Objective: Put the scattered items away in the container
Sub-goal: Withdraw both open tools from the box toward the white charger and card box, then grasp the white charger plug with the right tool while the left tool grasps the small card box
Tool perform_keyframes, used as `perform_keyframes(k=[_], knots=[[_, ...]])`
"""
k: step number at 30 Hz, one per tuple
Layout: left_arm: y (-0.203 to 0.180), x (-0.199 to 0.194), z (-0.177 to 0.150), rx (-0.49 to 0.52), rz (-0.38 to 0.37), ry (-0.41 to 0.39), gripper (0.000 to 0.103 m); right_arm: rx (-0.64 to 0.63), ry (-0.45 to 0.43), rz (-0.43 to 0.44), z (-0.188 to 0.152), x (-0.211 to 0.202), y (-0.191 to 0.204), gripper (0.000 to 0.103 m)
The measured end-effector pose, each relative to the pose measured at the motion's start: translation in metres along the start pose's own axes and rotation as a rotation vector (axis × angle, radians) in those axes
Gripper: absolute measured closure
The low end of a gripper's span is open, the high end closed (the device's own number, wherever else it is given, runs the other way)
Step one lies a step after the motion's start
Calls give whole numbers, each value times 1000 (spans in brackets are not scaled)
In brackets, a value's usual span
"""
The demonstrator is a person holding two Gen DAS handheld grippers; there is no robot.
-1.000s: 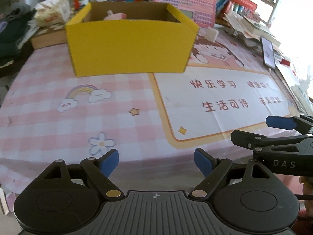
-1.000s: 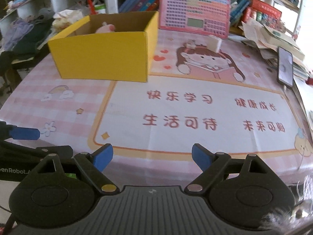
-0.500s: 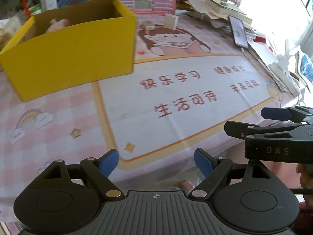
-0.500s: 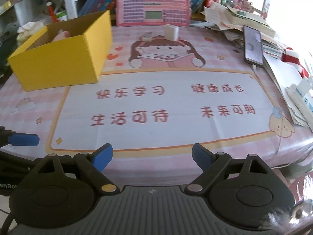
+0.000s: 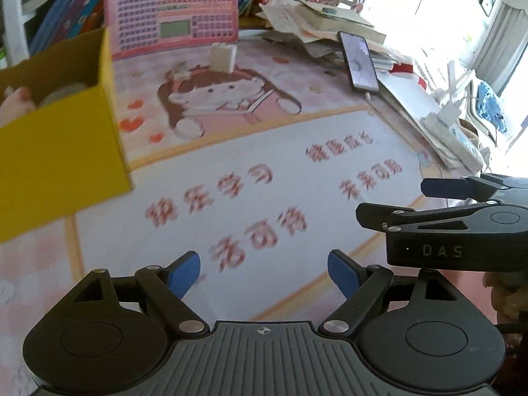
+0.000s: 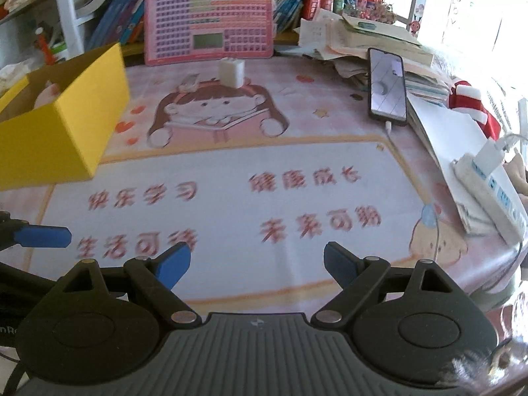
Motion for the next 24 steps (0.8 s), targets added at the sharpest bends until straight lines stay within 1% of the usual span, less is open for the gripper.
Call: perform_keyframes(k=[5, 8, 11, 16, 19, 22, 23, 24], knots=[[-4, 25, 33, 0, 19, -27, 16, 2, -19, 12, 27, 26, -19, 16], [-3, 35, 58, 16, 61, -65, 16, 7, -53, 34, 51, 43, -29, 16], [0, 44, 84, 2, 99, -84, 16, 18, -76, 61, 75, 59, -39, 16], [14, 60, 120, -38, 199, -122, 16, -22, -118, 121, 115, 90, -42, 16], [27, 67, 140, -37, 279, -149, 16, -39, -148, 162, 139, 110, -36, 16], [41, 74, 157, -26, 346, -160, 16, -50, -153, 198, 159, 131, -26, 19], [47, 78, 163, -28, 361, -162, 16, -54, -151, 217, 165, 139, -21, 24], [53, 82, 169, -37, 373, -163, 16, -60, -148, 242, 172, 147, -15, 34]])
Point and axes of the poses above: each gripper's, at about its wrist camera, not at the fingertips, and x roughly the way its jaws point, y to its left, z to its top, the point moved 6 cm from there along x, roughly the way its jaws point, and after that the axes turned 12 degrees about -z, right-handed, at the moved point
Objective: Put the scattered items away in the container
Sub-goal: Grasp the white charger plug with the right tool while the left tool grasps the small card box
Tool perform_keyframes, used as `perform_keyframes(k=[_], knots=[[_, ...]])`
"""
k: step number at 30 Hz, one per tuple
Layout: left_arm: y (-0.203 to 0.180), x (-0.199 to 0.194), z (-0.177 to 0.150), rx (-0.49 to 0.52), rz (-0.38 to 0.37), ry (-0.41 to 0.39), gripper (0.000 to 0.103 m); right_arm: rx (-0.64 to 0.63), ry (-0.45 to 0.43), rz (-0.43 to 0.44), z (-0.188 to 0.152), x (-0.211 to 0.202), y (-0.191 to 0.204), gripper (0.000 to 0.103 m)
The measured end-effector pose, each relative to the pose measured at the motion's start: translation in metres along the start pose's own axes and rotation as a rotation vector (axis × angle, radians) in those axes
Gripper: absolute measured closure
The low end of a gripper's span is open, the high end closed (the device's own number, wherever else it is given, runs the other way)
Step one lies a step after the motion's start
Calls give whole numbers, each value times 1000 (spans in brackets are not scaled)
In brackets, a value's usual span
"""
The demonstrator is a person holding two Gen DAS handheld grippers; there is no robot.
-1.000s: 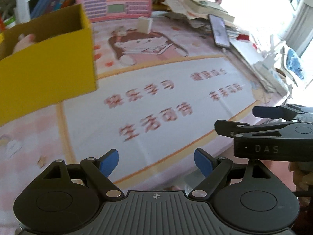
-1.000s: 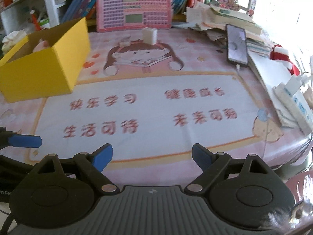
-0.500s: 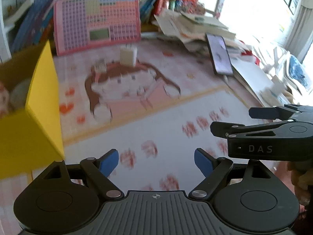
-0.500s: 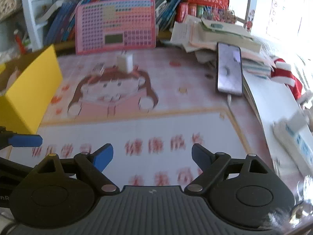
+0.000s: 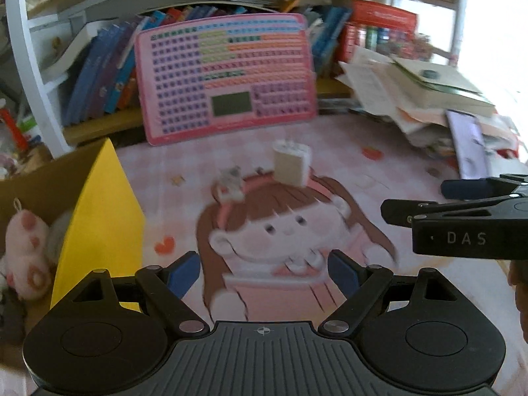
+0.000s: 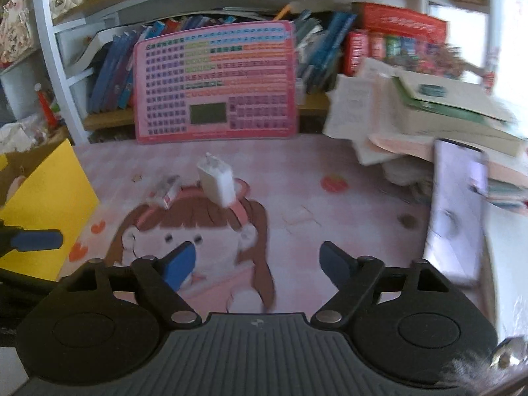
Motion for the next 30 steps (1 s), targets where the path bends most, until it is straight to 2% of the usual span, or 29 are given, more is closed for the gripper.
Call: perform_keyframes(k=[3, 9, 11, 13, 18, 20, 22, 26, 29, 30], knots=[[11, 21, 12, -16, 36, 5, 18, -10, 16, 63, 14, 25, 11, 44], [35, 62, 27, -75, 94, 14, 24, -94, 9, 93, 36, 77, 32, 44], [40, 75, 32, -89, 97, 12, 29, -116, 14, 101, 42, 93, 38, 44], [43, 87, 37, -92, 93, 12, 40, -127, 7, 104, 49, 106, 41, 44], [51, 115, 48, -82, 112, 28, 46, -124, 21, 164, 63, 129, 45, 45], [54, 126, 51, -67, 119, 42, 48, -123, 28, 181, 65, 136, 47, 51], [57, 136, 52, -59, 121, 54, 54, -124, 38, 189, 65, 142, 48, 57], [59, 144, 55, -58, 96, 31, 59, -74, 59, 191, 64, 150, 40, 59], [58, 146, 55, -47, 76, 33, 64, -79, 52, 211, 65, 150, 40, 71], [58, 146, 55, -43, 71, 36, 73, -89, 49, 219, 65, 149, 41, 74]])
Point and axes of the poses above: each gripper's, at about its wrist camera, not at the fingertips, and x roughly the way its jaws point, y to its left, z to its top, the point moved 6 cm from there along x, roughly the way its jaws point, and after that the axes turned 12 degrees about -z, right-handed, at the moved point
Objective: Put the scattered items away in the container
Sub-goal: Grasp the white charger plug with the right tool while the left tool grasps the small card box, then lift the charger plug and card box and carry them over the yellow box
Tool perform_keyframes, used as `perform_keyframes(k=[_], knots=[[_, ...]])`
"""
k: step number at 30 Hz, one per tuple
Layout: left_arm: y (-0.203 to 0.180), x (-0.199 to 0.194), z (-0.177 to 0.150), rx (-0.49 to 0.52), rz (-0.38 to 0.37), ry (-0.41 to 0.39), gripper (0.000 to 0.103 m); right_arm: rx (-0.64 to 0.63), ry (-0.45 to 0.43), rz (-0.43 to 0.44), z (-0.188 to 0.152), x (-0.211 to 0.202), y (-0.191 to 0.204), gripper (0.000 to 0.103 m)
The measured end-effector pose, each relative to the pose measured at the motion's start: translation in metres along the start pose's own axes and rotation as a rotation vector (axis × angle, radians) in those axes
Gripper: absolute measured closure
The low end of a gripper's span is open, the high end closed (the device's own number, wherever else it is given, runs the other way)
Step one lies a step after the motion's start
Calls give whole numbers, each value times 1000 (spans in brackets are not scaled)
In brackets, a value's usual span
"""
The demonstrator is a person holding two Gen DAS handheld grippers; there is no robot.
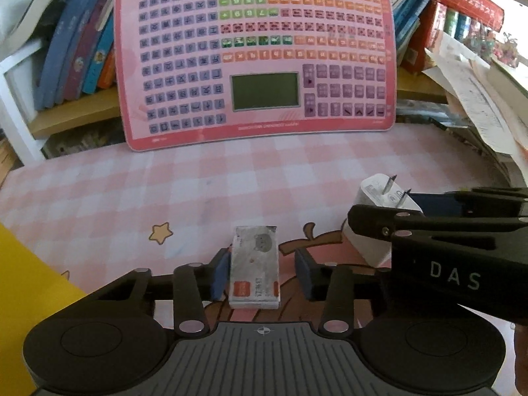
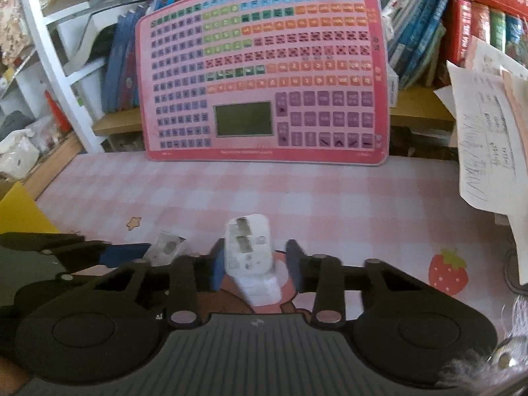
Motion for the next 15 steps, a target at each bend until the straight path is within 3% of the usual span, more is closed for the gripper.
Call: perform_keyframes(k=[4, 9, 15], knots=[[4, -9, -2, -43, 1, 23, 75, -11, -24, -11, 1, -8, -1, 78], [-2, -52, -6, -74, -55, -42, 75, 28, -84, 2, -2, -52, -12, 78], [-23, -88, -15, -109, -110, -52, 75, 85, -57, 5, -22, -90, -11, 78]])
Point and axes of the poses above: each gripper's, at about its wrist camera, not at the fingertips, and x roughly the way its jaws point, y to its left, z to its top, the point moved 6 cm from there along x, roughly the way its jaws point, and after that the axes turned 12 degrees about -z, right-handed, at the moved point
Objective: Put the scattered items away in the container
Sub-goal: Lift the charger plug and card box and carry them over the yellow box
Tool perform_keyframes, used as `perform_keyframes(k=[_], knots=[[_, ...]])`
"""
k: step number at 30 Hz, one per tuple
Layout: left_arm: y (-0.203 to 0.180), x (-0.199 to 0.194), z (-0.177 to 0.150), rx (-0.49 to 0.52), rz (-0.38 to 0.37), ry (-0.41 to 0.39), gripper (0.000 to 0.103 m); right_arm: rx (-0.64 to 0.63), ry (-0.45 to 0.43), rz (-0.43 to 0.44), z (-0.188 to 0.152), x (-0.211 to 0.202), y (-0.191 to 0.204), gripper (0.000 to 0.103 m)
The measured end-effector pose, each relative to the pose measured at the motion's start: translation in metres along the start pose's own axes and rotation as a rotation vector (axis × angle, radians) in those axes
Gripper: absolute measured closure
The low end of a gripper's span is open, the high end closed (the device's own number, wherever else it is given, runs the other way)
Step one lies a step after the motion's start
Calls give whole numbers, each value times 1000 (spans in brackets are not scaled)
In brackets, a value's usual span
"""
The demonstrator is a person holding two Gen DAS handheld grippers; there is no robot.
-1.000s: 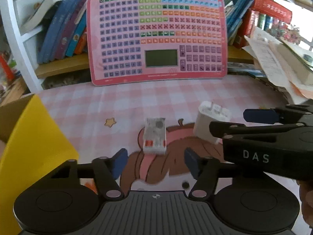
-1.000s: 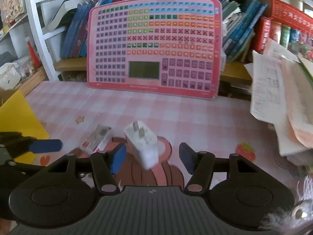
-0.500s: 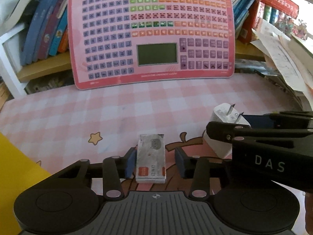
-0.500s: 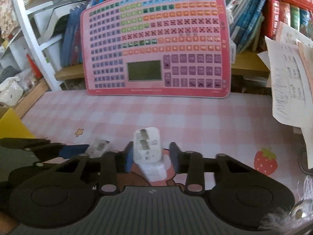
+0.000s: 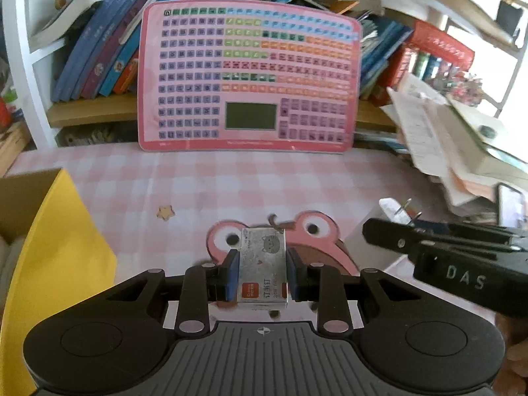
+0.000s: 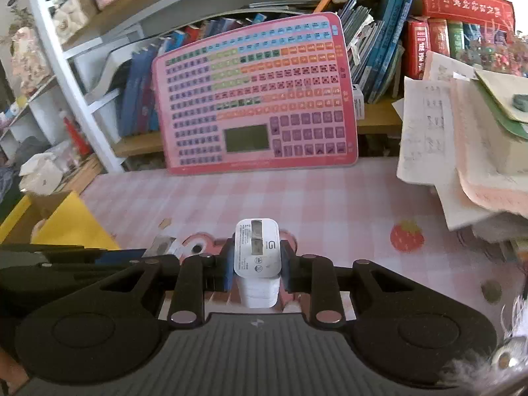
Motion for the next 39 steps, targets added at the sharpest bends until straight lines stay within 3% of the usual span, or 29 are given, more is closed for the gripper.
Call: perform_keyframes(k=[8, 22, 29, 35, 39], knots=[[-13, -55, -20, -30, -43, -30, 75, 15, -32, 17, -23, -59, 9, 78], [-12, -122, -67, -117, -101, -10, 75, 105, 68, -14, -87, -115, 21, 78], [-12, -146, -83, -98, -152, -31, 75, 101, 74, -53, -113, -140, 42, 78], [-13, -172, -114, -63, -244, 1, 75, 97, 77, -100, -132, -165, 67, 78], [0, -195, -134, -43, -265, 15, 75, 92, 69, -134, -144, -185, 88, 78]])
Point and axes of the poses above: each gripper's, at about its wrist camera, not at the fingertips, and x roughly the way its jaws point, y to its left, z to its top, the point moved 6 cm from there along x, roughly the way its jaws point, and after that the axes turned 12 degrees about -z, right-handed, at the moved point
